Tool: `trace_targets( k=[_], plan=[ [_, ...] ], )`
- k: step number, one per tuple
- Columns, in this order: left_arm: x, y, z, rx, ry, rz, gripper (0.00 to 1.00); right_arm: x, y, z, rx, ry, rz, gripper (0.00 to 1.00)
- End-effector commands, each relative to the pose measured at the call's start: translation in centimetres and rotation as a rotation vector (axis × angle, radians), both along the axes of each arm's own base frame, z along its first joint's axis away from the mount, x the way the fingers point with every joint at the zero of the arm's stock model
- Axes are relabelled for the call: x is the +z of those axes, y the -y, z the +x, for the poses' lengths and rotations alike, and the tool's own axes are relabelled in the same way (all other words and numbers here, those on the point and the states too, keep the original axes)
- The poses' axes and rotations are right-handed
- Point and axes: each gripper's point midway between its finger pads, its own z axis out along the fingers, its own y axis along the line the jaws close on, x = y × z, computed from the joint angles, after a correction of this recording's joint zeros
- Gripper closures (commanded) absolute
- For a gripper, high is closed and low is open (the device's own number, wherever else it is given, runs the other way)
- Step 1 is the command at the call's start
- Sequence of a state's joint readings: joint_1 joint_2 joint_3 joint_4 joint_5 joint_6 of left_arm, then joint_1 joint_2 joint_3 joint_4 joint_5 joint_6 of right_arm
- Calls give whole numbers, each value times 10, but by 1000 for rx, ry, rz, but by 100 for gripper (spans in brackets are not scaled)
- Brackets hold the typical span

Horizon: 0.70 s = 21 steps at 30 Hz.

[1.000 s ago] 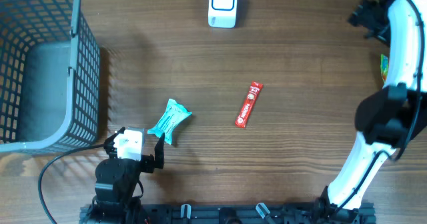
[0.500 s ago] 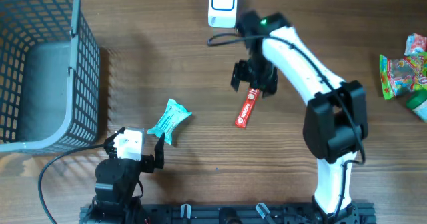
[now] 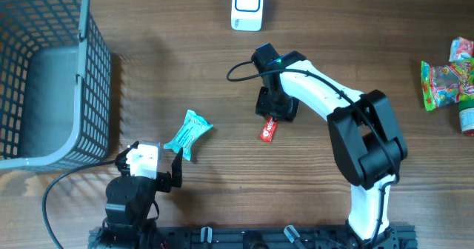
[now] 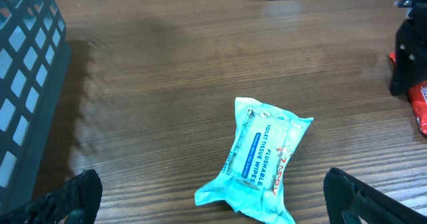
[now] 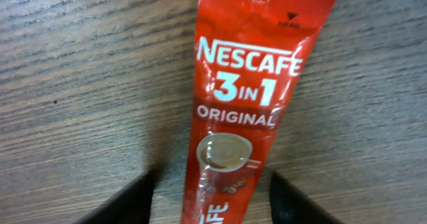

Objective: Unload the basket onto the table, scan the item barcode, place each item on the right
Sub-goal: 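Lower the right gripper onto the red Nescafe sachet and grasp it, then lift the sachet with the right gripper and hold it at the scanner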

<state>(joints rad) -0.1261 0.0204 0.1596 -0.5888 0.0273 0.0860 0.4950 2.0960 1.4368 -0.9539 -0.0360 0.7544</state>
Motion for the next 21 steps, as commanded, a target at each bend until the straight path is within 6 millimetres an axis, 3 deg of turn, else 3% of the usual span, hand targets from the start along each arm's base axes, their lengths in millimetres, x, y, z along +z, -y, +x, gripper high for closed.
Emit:
trace_targets(
  k=[1, 3, 6, 7, 10, 11, 14, 19, 21],
  plan=[
    [-2, 1, 0, -10, 2, 14, 0, -27, 28, -13, -11, -42, -128, 82],
    [-2, 1, 0, -10, 2, 14, 0, -28, 25, -9, -11, -25, -114, 96],
    [-2, 1, 0, -10, 2, 14, 0, -19, -2, -2, 12, -41, 41, 96],
    [-2, 1, 0, -10, 2, 14, 0, -5, -27, 3, 56, -55, 188, 96],
    [-2, 1, 0, -10, 2, 14, 0, 38, -73, 10, 151, -42, 456, 96],
    [-2, 1, 0, -10, 2, 14, 0, 65, -96, 11, 229, -14, 608, 96],
    [-2, 1, 0, -10, 2, 14, 0, 137, -138, 12, 497, 146, 963, 96],
    [-2, 1, 0, -10, 2, 14, 0, 218, -166, -1, 1046, 538, 1365, 96],
    [-2, 1, 0, -10, 2, 14, 0, 230, -178, -5, 1276, 748, 1393, 96]
  ],
)
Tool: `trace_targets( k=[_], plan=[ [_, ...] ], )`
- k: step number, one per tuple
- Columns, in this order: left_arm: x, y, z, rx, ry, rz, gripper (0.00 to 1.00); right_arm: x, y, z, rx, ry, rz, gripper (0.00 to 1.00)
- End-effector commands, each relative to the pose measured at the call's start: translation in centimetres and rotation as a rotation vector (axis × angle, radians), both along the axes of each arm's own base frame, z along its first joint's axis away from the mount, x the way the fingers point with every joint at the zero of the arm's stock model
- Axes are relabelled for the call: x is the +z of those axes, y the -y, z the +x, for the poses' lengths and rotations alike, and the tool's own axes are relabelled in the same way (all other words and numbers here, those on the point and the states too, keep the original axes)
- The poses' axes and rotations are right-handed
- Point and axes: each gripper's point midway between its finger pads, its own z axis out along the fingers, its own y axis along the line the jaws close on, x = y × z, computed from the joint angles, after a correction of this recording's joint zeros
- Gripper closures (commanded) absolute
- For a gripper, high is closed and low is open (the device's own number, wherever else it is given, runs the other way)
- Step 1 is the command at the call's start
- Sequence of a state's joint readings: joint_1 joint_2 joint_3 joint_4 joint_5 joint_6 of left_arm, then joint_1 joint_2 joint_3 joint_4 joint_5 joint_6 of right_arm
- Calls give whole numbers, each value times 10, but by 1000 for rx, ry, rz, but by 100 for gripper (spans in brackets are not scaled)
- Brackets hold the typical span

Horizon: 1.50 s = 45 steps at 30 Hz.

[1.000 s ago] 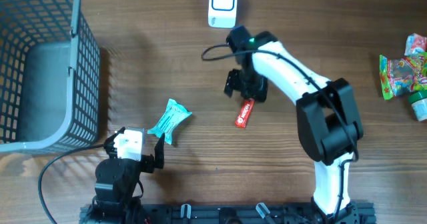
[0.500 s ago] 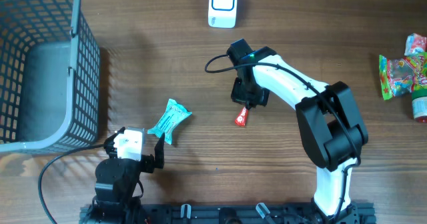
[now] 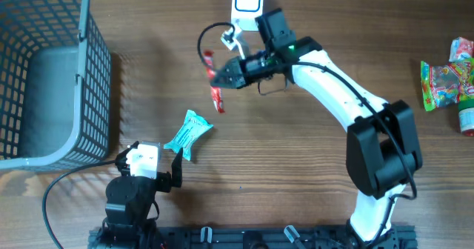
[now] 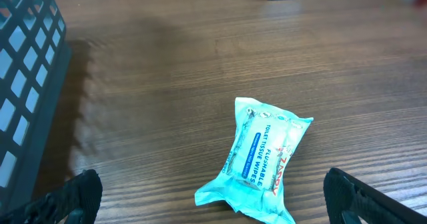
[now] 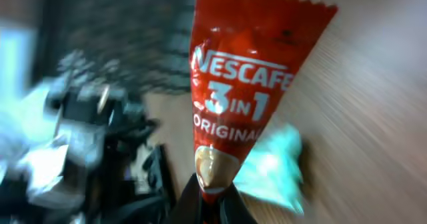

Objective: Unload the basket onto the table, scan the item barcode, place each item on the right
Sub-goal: 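Lift the sachet with the right gripper and hold it at the scanner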

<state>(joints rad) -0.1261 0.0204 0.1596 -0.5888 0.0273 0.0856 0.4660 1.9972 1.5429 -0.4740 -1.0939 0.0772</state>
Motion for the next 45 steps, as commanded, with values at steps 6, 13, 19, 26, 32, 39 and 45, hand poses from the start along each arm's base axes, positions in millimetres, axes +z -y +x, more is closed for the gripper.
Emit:
trace_targets(
  k=[6, 13, 19, 26, 32, 39, 45],
  plan=[
    [-2, 1, 0, -10, 2, 14, 0, 55, -52, -6, 259, 794, 291, 96],
    [-2, 1, 0, -10, 2, 14, 0, 118, -66, 5, 177, 934, 461, 96],
    [-2, 1, 0, -10, 2, 14, 0, 123, -34, -71, 529, 284, 528, 95],
    [-2, 1, 0, -10, 2, 14, 0, 123, -48, -76, 591, 830, 712, 96],
    [-2, 1, 0, -10, 2, 14, 0, 125, -93, -5, 249, 1541, 486, 96],
    [-2, 1, 0, -10, 2, 14, 0, 189, -96, 10, 5, 1935, 498, 96],
    [-2, 1, 0, -10, 2, 14, 0, 197, -87, 65, -216, 2270, 49, 96]
  ],
)
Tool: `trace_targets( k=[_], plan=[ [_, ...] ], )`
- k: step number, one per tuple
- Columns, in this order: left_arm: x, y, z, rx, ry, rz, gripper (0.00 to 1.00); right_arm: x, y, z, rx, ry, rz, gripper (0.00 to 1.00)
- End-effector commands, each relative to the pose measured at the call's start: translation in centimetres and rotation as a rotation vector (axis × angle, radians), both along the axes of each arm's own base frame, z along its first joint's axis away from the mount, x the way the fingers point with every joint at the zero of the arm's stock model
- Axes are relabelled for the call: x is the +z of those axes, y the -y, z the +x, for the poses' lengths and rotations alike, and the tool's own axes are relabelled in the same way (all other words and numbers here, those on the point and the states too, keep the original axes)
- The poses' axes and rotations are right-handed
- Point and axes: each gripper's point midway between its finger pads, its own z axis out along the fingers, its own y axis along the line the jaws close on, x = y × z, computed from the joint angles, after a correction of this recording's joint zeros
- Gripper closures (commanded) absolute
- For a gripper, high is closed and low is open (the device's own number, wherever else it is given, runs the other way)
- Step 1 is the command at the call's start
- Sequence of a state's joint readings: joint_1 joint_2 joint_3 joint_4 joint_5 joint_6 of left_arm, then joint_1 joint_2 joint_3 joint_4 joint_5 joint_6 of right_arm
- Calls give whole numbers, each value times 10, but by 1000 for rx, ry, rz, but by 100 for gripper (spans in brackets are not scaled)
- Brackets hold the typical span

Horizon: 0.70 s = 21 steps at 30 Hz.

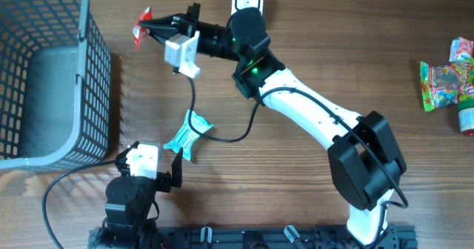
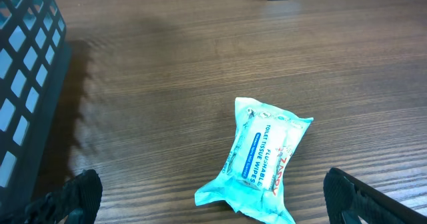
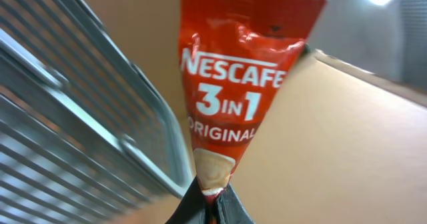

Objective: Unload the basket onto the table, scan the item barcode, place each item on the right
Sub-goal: 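Lift the sachet with the right gripper and hold it at the scanner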

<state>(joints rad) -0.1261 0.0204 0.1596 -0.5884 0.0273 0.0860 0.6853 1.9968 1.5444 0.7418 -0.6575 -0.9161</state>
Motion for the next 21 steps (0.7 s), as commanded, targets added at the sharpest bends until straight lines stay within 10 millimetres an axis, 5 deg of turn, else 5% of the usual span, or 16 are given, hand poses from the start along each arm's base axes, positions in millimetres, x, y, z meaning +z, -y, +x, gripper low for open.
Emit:
trace_targets(
  k=[1, 6, 10, 12, 16, 21],
  plan=[
    [-2, 1, 0, -10, 1, 14, 0, 15, 16, 39, -332, 208, -13, 96],
    [-2, 1, 0, -10, 1, 14, 0, 12, 19, 47, -369, 167, -13, 96],
    [-2, 1, 0, -10, 1, 14, 0, -38, 5, 30, -146, -112, -133, 96],
    [-2, 1, 0, -10, 1, 14, 0, -74, 7, -6, 131, -236, -257, 96],
    [-2, 1, 0, -10, 1, 14, 0, -78, 68, -82, 750, -349, -294, 96],
    [-2, 1, 0, -10, 1, 14, 0, -93, 96, -71, 758, -334, -261, 95]
  ],
)
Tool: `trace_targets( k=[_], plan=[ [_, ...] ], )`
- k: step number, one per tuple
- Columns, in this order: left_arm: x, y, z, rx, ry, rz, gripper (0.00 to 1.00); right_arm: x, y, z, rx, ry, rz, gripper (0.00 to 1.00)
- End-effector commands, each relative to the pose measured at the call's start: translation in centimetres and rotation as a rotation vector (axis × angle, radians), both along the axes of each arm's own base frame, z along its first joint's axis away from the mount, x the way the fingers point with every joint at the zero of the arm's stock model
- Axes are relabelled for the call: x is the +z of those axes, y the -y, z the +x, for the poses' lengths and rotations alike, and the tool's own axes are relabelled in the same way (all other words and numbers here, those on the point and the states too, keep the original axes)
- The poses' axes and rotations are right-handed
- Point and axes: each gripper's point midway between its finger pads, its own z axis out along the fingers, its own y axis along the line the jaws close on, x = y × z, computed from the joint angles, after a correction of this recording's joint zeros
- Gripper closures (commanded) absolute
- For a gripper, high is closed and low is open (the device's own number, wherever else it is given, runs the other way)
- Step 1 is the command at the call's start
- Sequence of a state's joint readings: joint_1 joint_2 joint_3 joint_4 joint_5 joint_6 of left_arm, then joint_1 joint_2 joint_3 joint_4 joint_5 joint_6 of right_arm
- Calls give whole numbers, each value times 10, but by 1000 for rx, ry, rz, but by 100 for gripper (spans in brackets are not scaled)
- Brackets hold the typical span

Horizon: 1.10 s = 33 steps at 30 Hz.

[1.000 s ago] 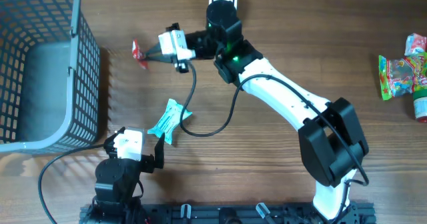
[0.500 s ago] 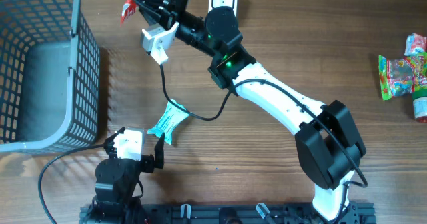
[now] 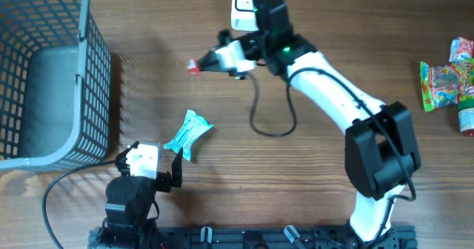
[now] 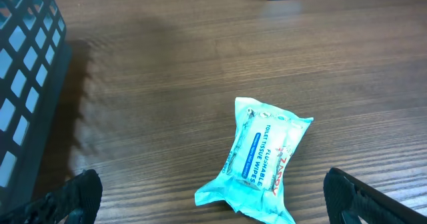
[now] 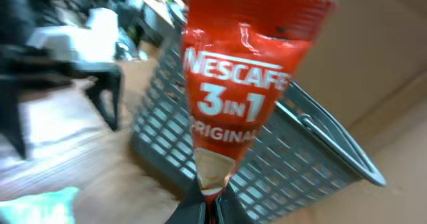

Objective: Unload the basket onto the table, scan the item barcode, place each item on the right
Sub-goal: 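Lift the sachet with the right gripper and hold it at the scanner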

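My right gripper (image 3: 206,64) is shut on a red Nescafe 3in1 sachet (image 5: 233,104), whose tip (image 3: 193,66) shows red in the overhead view. It is held in the air left of the white barcode scanner (image 3: 246,5) at the table's far edge. In the right wrist view the sachet stands upright from the gripper (image 5: 207,204), label toward the camera. My left gripper (image 4: 213,201) is open low at the front left, just behind a teal wipes pack (image 4: 261,156), touching nothing.
A grey mesh basket (image 3: 44,71) stands at the far left. The teal wipes pack (image 3: 188,134) lies near the front left. Colourful snack packets (image 3: 446,78) sit at the right edge. A black cable (image 3: 255,104) hangs from the right arm.
My right gripper has moved with the sachet from beside the basket's upper right corner back to the right and lower, now left of the scanner. The left arm and wipes pack stayed put.
First my right gripper was down over the sachet lying on the table's middle. Then it held the sachet in the air left of the scanner. Later it carried it far left near the basket's rim, and now it is back nearer the scanner.
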<state>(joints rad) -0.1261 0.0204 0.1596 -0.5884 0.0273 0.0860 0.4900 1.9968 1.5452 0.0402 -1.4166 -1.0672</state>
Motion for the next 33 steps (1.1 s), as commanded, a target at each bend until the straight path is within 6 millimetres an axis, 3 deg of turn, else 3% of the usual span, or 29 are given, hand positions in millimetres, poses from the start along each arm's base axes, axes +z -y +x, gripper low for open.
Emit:
trace_targets(
  k=[1, 8, 17, 21, 29, 31, 33],
  plan=[
    [-2, 1, 0, -10, 1, 14, 0, 1, 24, -22, 155, 41, 116, 96],
    [-2, 1, 0, -10, 1, 14, 0, -30, 38, -28, 126, 189, 189, 95],
    [-2, 1, 0, -10, 1, 14, 0, -36, 55, -17, 71, 115, 155, 96],
    [-2, 1, 0, -10, 1, 14, 0, -45, 63, -5, 4, -201, -11, 96],
    [-2, 1, 0, -10, 1, 14, 0, -68, 68, -22, -126, -1591, -585, 96],
    [-2, 1, 0, -10, 1, 14, 0, -56, 65, -18, -68, -1655, -578, 96],
    [-2, 1, 0, -10, 1, 14, 0, -57, 61, -10, -103, -1695, -599, 96]
  ],
)
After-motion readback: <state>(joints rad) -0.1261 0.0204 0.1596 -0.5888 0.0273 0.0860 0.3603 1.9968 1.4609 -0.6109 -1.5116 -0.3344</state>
